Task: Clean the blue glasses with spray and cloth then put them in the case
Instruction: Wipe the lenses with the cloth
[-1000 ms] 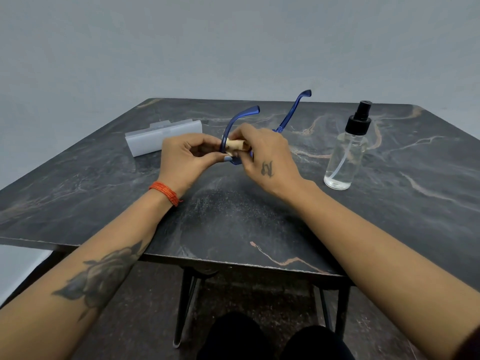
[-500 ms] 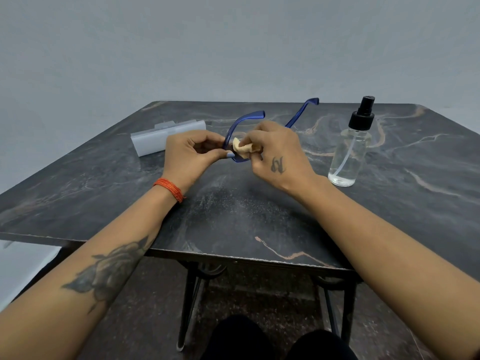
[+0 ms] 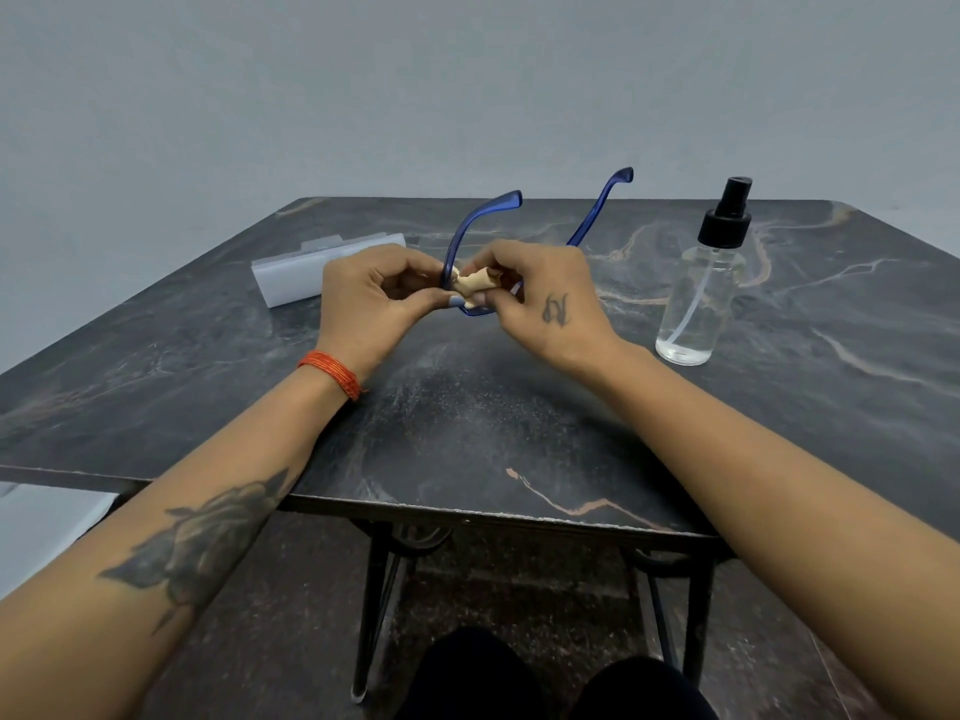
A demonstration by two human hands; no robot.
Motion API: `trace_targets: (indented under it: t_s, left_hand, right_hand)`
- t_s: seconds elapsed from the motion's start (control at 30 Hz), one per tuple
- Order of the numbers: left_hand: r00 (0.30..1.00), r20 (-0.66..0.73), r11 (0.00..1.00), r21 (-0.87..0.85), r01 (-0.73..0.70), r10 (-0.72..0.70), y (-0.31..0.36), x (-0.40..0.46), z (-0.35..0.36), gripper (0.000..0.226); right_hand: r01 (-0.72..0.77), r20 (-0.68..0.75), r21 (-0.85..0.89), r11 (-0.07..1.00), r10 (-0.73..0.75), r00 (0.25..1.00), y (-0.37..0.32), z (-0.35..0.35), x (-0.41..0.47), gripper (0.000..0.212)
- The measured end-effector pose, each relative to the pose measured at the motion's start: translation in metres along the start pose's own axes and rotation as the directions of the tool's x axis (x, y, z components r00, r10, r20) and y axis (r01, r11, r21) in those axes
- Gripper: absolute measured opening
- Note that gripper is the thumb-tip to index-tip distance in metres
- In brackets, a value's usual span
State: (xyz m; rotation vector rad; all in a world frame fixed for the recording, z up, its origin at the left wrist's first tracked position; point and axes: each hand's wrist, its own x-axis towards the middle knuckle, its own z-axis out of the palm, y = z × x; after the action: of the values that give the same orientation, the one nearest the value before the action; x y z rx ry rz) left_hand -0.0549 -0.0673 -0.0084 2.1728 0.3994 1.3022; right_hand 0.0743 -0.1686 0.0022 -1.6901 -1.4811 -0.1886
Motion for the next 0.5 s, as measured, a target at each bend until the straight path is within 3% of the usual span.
trace_targets:
  t_s: [0.17, 0.3, 0.5]
  left_hand:
    - [1.000, 0.002, 1.000, -0.002, 0.031, -0.031, -0.0002, 0.0002, -0.0002, 0.021]
    - [1.000, -0.002, 0.999, 0.023, 0.028, -0.028, -0.0017, 0.0014, -0.0012, 0.018]
    - [0.999, -0.020, 0.999, -0.001, 0.040, -0.040, -0.0004, 0.0013, -0.0012, 0.020]
  right_hand:
    - [-0.029, 0.053, -0.005, 1.000, 0.030, 0.998, -0.0037, -0.0062, 0.0004, 0.016]
    - [-0.021, 0.038, -0.123, 0.992, 0.026, 0.999, -0.0040, -0.0100, -0.0004, 0.015]
    - [0.097, -0.107, -0.257, 0.962, -0.128, 0.986, 0.0004, -0.0040, -0.0031, 0.017]
